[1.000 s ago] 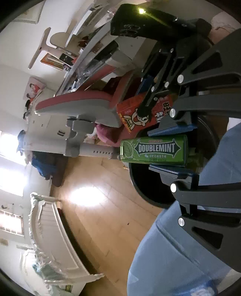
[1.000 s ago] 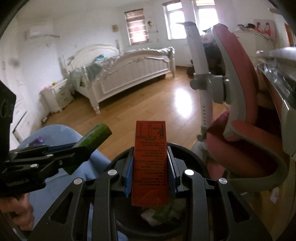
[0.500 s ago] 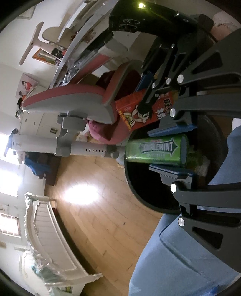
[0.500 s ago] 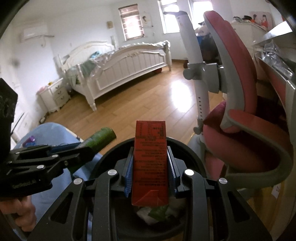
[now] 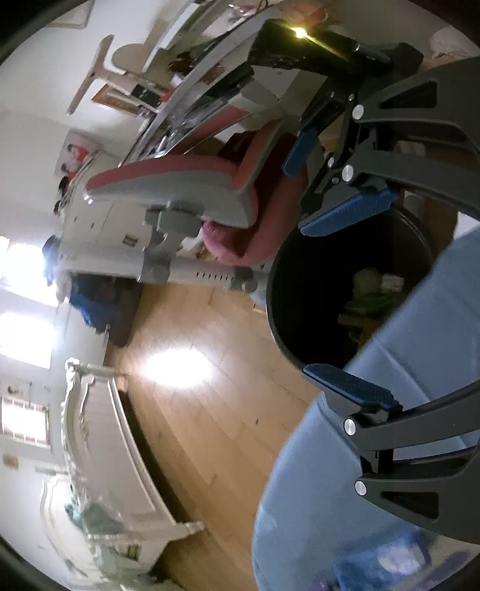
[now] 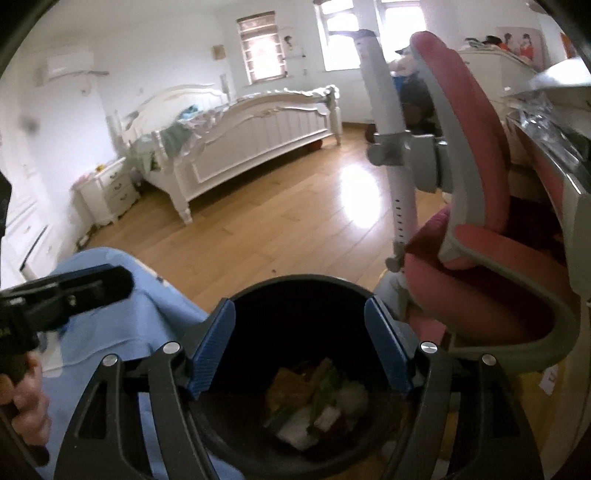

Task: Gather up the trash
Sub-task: 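Grasp the purple-capped white tube with the left tool while the right tool grasps the blue wipes packet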

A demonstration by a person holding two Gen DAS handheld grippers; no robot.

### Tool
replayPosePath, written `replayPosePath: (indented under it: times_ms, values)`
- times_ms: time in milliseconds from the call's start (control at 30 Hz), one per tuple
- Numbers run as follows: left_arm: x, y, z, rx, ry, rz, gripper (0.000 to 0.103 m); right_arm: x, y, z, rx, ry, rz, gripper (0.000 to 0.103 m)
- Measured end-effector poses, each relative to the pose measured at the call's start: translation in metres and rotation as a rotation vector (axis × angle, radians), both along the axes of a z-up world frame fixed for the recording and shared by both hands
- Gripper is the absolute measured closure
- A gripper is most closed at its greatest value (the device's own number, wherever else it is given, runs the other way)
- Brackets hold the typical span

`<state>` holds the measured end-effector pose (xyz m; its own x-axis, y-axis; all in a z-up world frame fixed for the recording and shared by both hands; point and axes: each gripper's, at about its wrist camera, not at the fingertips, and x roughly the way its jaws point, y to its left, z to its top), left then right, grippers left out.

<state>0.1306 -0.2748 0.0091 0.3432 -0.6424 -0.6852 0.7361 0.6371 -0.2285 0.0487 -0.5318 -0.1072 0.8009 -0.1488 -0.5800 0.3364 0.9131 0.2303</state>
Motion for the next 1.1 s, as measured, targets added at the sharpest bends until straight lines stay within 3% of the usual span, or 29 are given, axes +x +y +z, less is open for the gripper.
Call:
replayPosePath:
  times_ms: [100,400,600,667,833,933,1100]
  values:
    - [0.007,0.031,0.006,0.001,-0.013,0.031,0.031,0.007,0.018,0.006,0.011,-0.007,0.059,0.03]
    - [0.036,0.122,0.015,0.125,-0.097,0.124,0.031,0.048,0.106,0.031,0.04,0.002,0.307,0.03]
    - [0.066,0.178,0.016,0.281,-0.208,0.153,0.037,0.082,0.18,0.04,0.053,0.058,0.518,0.03]
    - [0.083,0.193,0.01,0.322,-0.221,0.14,0.037,0.095,0.204,0.041,0.042,0.082,0.568,0.03]
    - [0.118,0.206,-0.013,0.422,-0.176,0.056,0.056,0.129,0.247,0.039,0.059,0.138,0.65,0.03]
    - [0.129,0.206,-0.023,0.478,-0.195,-0.006,0.057,0.145,0.26,0.036,0.049,0.164,0.649,0.03]
    - [0.145,0.202,-0.029,0.481,-0.174,-0.064,0.061,0.165,0.269,0.033,0.03,0.204,0.631,0.031]
